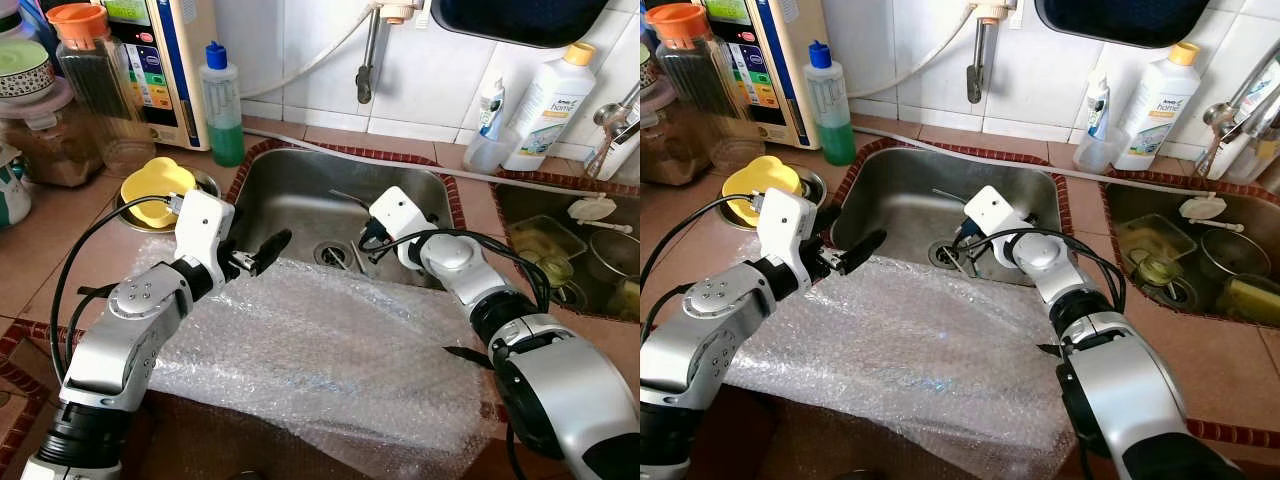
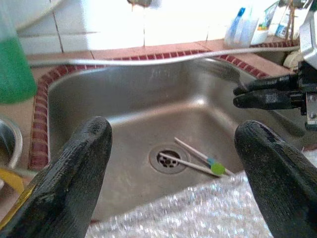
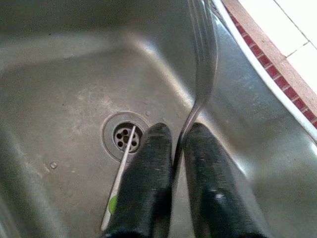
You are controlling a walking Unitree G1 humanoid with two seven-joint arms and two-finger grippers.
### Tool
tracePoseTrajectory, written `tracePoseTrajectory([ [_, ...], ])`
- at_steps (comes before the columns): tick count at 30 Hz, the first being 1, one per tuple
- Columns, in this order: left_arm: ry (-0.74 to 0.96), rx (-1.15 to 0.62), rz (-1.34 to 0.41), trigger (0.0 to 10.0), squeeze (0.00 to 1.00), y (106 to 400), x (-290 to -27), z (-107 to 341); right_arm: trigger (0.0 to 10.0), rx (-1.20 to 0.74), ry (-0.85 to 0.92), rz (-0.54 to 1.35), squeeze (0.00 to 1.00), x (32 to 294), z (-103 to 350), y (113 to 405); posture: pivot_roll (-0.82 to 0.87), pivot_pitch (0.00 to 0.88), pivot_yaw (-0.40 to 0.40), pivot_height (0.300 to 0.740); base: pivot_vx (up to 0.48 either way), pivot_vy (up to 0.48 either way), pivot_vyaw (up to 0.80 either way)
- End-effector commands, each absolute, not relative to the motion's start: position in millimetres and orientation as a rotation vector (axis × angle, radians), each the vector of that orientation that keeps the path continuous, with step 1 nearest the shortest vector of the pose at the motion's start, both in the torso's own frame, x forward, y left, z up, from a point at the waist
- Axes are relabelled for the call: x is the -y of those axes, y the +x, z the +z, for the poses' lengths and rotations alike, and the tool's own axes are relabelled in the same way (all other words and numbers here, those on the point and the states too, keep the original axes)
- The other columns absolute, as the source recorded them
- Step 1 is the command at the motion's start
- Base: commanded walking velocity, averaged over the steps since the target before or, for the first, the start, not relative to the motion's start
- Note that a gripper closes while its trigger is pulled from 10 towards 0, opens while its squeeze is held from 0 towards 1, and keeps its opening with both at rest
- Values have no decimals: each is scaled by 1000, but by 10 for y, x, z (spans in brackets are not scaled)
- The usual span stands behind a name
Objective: Kitchen organization
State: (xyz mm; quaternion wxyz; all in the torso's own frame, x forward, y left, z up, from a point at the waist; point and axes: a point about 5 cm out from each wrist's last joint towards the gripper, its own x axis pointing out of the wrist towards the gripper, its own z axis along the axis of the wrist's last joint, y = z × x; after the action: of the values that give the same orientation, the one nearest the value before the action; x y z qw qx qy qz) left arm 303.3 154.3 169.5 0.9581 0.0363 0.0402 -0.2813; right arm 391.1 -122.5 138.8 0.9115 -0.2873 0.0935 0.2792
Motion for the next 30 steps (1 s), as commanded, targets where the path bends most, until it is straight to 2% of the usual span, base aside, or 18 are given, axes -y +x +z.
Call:
tracePoseTrajectory([
  [1,89,-69,-587,10000,0,3015,-1505,1713,10000,-188,-624,598,1000,1205,1426,3924,224,65,-48,740,0,0,0],
  [12,86,-71,-597,10000,0,3033,-1468,1689,10000,-237,-614,657,1000,1229,1311,3864,213,59,-48,740,0,0,0],
  [18,96,-70,-581,10000,0,3057,-1495,1677,10000,-209,-567,656,1000,1223,1393,3894,211,51,-53,740,0,0,0],
  [24,128,-73,-498,10000,0,3171,-1598,1660,10000,-127,-401,658,1000,1180,1590,3950,197,49,-61,740,0,0,0],
  [30,292,-46,-451,10000,0,3357,-1744,1689,10000,25,-228,796,1000,941,1803,3925,161,47,-68,740,0,0,0],
])
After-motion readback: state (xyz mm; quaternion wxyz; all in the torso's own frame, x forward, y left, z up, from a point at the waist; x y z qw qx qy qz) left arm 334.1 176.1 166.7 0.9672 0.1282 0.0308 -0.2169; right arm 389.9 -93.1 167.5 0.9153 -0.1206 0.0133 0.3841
